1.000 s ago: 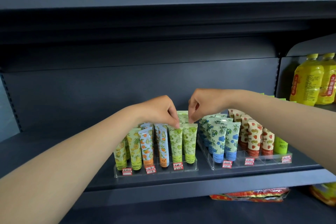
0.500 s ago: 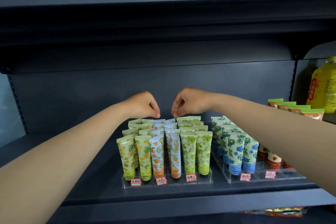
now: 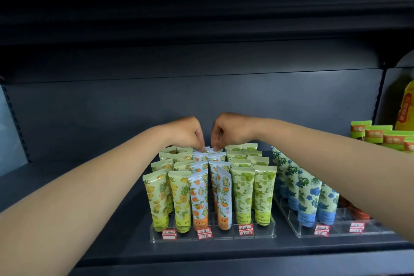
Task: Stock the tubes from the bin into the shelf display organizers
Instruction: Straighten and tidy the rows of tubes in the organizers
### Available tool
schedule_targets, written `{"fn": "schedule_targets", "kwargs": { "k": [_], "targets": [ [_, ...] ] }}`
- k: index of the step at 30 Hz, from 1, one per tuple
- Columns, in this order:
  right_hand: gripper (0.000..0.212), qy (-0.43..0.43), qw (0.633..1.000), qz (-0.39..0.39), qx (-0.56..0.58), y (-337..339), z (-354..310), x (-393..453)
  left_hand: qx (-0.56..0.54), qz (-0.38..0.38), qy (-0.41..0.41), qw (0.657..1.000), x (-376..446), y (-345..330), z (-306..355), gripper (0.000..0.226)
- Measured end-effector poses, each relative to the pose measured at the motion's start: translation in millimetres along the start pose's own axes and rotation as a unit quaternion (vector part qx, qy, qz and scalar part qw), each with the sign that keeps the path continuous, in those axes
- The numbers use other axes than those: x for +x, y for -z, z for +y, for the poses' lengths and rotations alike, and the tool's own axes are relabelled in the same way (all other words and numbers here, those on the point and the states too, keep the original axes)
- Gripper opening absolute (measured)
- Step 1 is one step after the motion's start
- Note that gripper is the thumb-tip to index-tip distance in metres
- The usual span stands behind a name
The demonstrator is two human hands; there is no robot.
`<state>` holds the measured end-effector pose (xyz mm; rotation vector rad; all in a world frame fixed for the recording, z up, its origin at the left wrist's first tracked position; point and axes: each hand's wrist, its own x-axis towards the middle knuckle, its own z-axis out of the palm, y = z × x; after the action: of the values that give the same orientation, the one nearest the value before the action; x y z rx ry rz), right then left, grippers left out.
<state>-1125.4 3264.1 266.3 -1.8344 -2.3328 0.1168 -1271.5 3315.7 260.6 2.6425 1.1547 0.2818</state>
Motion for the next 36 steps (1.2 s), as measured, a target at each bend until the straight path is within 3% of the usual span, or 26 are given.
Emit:
{"fn": "schedule_targets", "kwargs": {
  "k": [15, 36],
  "targets": [
    [0.003, 0.003, 1.000, 0.020, 0.006, -1.6, -3.5, 1.3, -0.004, 0.008, -0.014, 1.000, -0.8, -2.7, -0.3, 0.010],
    [0.009, -0.014, 1.000, 0.017, 0.000, -2.4, -3.4, -2.3, -0.011, 0.000, -0.011, 1.000, -2.1, -2.4, 1.7, 0.011]
  ]
}}
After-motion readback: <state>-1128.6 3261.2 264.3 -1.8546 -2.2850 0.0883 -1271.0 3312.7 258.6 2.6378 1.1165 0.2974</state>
